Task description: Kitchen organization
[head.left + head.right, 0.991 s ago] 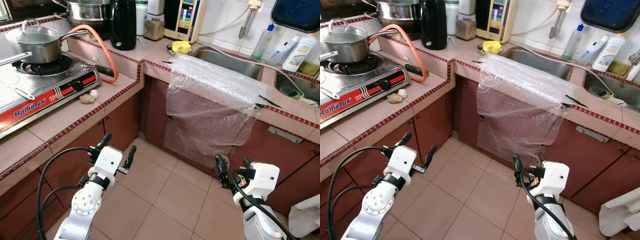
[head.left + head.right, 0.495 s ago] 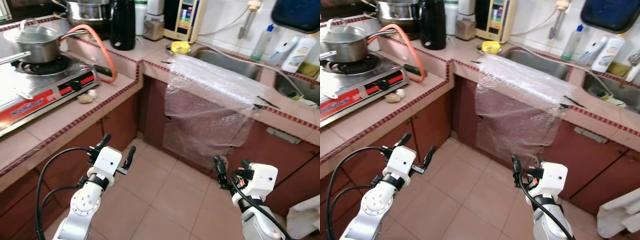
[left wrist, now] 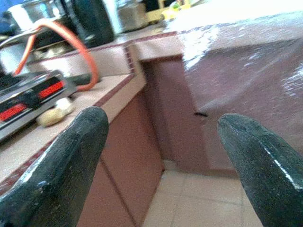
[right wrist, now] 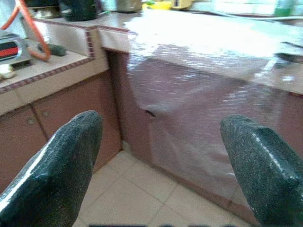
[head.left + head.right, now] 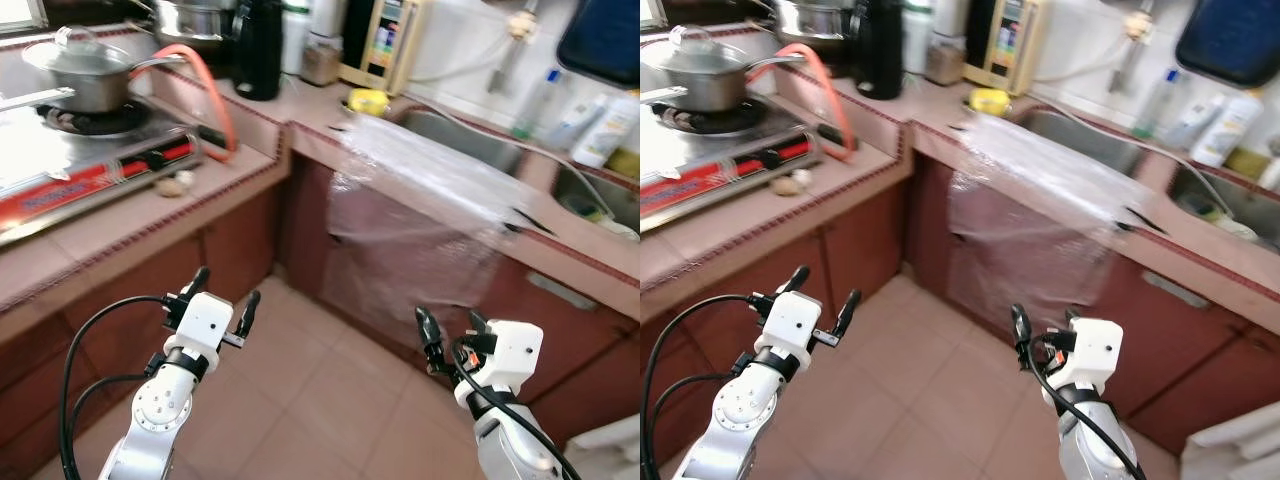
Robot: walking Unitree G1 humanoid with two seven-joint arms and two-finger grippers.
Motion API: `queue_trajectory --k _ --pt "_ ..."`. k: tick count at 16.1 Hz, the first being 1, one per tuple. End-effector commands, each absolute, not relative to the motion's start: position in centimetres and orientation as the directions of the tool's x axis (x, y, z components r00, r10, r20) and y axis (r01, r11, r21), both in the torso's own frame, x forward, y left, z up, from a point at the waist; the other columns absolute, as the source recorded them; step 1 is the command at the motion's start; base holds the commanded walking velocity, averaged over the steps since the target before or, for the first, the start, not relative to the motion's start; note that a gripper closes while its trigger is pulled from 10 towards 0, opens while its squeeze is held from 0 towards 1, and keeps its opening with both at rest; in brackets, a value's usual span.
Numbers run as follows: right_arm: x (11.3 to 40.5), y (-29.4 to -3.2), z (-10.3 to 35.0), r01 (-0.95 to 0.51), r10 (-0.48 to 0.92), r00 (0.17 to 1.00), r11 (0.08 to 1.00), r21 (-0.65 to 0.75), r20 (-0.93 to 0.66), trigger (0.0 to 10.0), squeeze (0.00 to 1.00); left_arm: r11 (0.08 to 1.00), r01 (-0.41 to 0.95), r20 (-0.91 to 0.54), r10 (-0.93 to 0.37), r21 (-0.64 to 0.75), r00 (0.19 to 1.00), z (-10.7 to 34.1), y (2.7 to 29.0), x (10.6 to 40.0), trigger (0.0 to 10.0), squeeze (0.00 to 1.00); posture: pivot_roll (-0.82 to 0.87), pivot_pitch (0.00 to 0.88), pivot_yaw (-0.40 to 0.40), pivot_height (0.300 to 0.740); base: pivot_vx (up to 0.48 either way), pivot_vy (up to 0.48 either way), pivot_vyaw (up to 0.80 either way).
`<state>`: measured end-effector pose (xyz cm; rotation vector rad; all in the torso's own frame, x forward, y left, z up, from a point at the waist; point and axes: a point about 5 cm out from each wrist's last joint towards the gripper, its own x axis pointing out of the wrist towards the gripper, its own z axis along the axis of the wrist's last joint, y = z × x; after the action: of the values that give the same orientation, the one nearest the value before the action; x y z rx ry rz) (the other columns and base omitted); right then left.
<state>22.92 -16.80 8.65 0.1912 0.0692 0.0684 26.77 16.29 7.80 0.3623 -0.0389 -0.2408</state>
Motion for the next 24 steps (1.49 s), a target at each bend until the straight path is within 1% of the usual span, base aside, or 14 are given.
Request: queue_trajectory --k 1,2,6,8,9,10,11,12,14,16,18,22,24 --pt "22.8 -17.8 8.9 -0.044 0.056 0.996 0.985 0.167 -0.068 10.0 0.0 0.904 0.257 0.008 -0.276 0.343 0.961 8.1 15.1 26.9 10.0 0.0 0.2 0.0 -0.111 0.74 0.0 -0.39 0.0" --pt "22.8 -17.8 8.9 -0.048 0.06 0.996 0.985 0.163 -0.067 10.0 0.0 0.894 0.265 0.002 -0.285 0.361 0.958 7.9 15.0 26.7 10.0 0.0 0.21 0.0 -0.114 0.74 0.0 -0.39 0.0" --pt "23.0 -17.5 9.0 -0.042 0.053 0.997 0.983 0.181 -0.059 10.0 0.0 0.9 0.259 -0.006 -0.274 0.35 0.962 7.7 15.2 26.7 10.0 0.0 0.21 0.0 -0.111 0.74 0.0 -0.393 0.0" --pt "23.3 -17.4 9.2 -0.044 0.055 0.997 0.982 0.182 -0.057 10.0 0.0 0.91 0.248 0.016 -0.269 0.332 0.963 8.2 15.1 27.1 10.0 0.0 0.22 0.0 -0.12 0.74 0.0 0.0 0.0" --pt "23.7 -17.1 9.6 -0.076 0.086 0.995 0.982 0.175 -0.045 10.0 0.0 0.912 0.246 0.015 -0.265 0.327 0.964 8.4 15.3 27.3 10.0 0.0 0.21 0.0 -0.115 0.74 0.0 0.0 0.0" --pt "23.9 -17.0 9.8 -0.089 0.096 0.995 0.982 0.163 -0.035 10.0 0.0 0.897 0.275 0.013 -0.298 0.345 0.954 8.5 15.3 27.4 10.0 0.0 0.22 0.0 -0.116 0.74 0.0 0.0 0.0" --pt "24.0 -17.2 9.8 -0.076 0.083 0.996 0.983 0.17 -0.033 10.0 0.0 0.906 0.27 0.012 -0.29 0.325 0.957 8.6 15.5 27.4 10.0 0.0 0.22 0.0 -0.112 0.74 0.0 0.0 0.0" --pt "24.2 -17.1 10.1 -0.07 0.074 0.997 0.981 0.18 -0.018 10.0 0.0 0.925 0.262 0.01 -0.275 0.276 0.961 8.7 15.8 27.4 10.0 0.0 0.22 0.0 -0.1 0.74 0.0 0.0 0.0" --pt "24.2 -16.7 10.3 -0.071 0.074 0.997 0.979 0.189 -0.009 10.0 0.0 0.926 0.279 0.015 -0.292 0.253 0.956 8.5 15.5 27.0 10.0 0.0 0.22 0.0 -0.094 0.74 0.0 0.0 0.0" --pt "23.7 -16.0 10.0 -0.098 0.103 0.995 0.978 0.183 -0.014 10.0 0.0 0.913 0.337 0.01 -0.349 0.228 0.937 8.3 14.5 26.3 10.0 0.0 0.21 0.0 -0.096 0.74 0.291 0.0 0.0" --pt "23.4 -15.8 9.8 -0.128 0.133 0.991 0.978 0.163 -0.025 10.0 0.0 0.908 0.357 0.004 -0.367 0.217 0.93 8.2 14.3 26.3 10.0 0.0 0.21 0.0 -0.1 0.74 0.375 0.0 0.0" --pt "24.0 -16.4 10.4 -0.117 0.118 0.993 0.983 0.14 -0.001 10.0 0.0 0.918 0.341 0.02 -0.352 0.203 0.936 8.6 14.6 26.8 10.0 0.0 0.21 0.0 -0.109 0.74 0.427 0.0 0.0" --pt "23.9 -16.1 10.2 -0.121 0.123 0.992 0.982 0.144 -0.005 10.0 0.0 0.915 0.351 0.016 -0.361 0.197 0.932 8.4 14.4 26.7 10.0 0.0 0.22 0.0 -0.113 0.74 0.469 0.0 0.0"
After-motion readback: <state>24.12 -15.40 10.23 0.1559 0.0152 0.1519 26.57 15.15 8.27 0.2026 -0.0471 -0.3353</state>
